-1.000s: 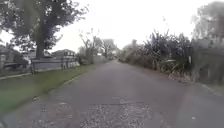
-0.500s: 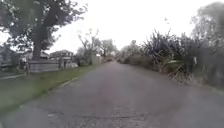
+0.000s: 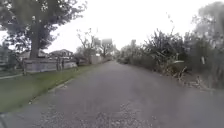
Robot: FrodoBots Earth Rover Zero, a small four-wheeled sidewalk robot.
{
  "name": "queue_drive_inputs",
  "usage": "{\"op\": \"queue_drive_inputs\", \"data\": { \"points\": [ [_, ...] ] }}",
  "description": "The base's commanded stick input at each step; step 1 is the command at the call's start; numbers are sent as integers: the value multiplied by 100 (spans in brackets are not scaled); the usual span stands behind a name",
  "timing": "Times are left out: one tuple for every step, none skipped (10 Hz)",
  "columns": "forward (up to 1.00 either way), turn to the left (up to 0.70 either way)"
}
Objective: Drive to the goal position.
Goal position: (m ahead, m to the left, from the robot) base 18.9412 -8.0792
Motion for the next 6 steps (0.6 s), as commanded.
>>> {"op": "queue_drive_inputs", "data": {
  "points": [
    [70, 0],
    [70, 0],
    [70, 0],
    [70, 0],
    [70, 0],
    [70, 0]
  ]
}}
